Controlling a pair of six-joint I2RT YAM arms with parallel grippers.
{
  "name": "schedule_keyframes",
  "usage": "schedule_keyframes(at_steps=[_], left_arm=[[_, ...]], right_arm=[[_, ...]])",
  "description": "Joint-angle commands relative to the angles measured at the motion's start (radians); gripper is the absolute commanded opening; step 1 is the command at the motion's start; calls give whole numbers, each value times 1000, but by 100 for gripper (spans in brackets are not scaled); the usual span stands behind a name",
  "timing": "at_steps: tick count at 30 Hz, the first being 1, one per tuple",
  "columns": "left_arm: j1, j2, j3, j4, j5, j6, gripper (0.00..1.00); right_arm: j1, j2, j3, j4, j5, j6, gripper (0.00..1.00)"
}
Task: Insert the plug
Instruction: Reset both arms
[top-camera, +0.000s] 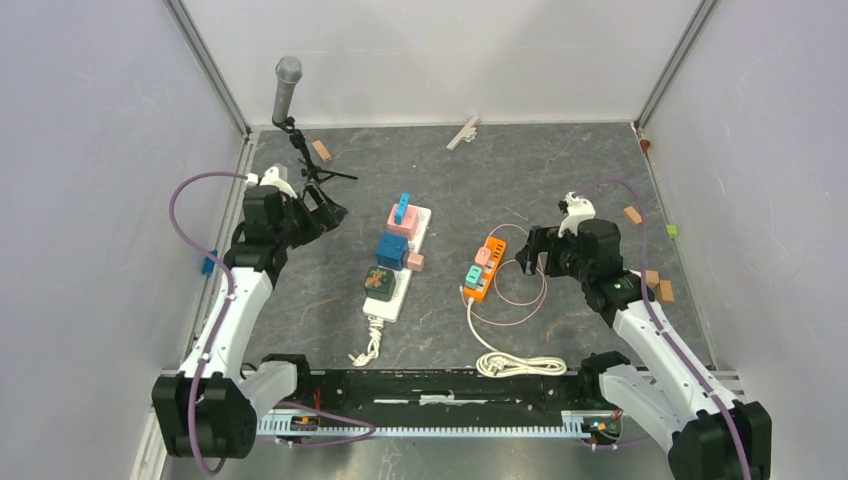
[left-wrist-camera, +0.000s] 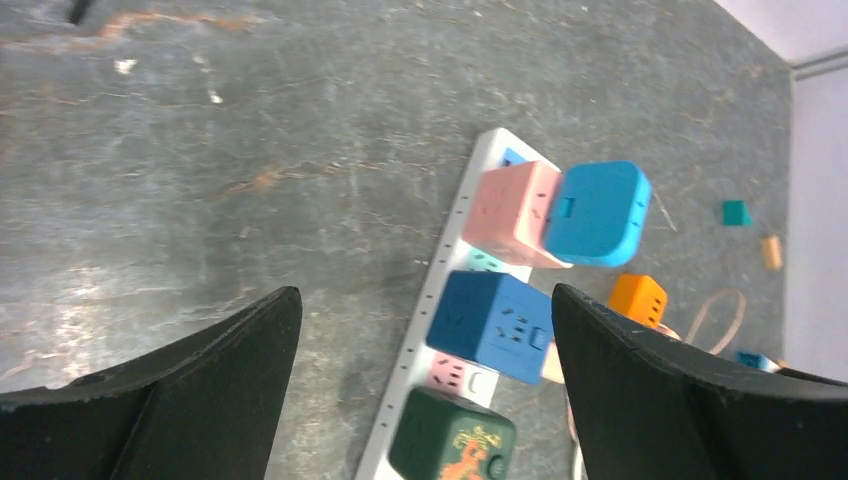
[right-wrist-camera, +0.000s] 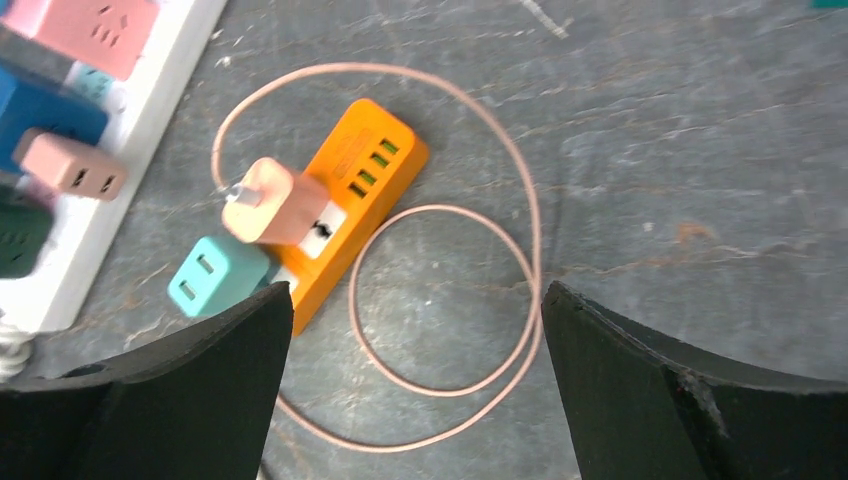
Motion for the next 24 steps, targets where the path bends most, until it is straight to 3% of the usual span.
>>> schedule_keyframes(at_steps=[1, 7, 11, 14, 18, 21, 24], left_arm=[[13, -50, -51, 79, -123, 79, 100], [13, -59, -182, 246, -337, 156, 99], [14, -39, -325, 494, -391, 244, 98], [14, -9, -428, 677, -401, 377, 99], [13, 38, -531, 894, -436, 439, 100], [12, 98, -570, 1013, -447, 444, 100], [12, 148, -537, 1017, -445, 454, 100]], right_arm=[[-7, -37, 10, 85, 199, -60, 98], [-6, -106, -194, 356, 571, -92, 98], [-6, -114, -408, 664, 729, -216, 98], [-8, -80, -512, 842, 765, -294, 98], [-7, 36, -609, 1067, 753, -381, 98], [-9, 151, -657, 1256, 779, -415, 98], [-15, 246, -672, 1425, 763, -470, 98]])
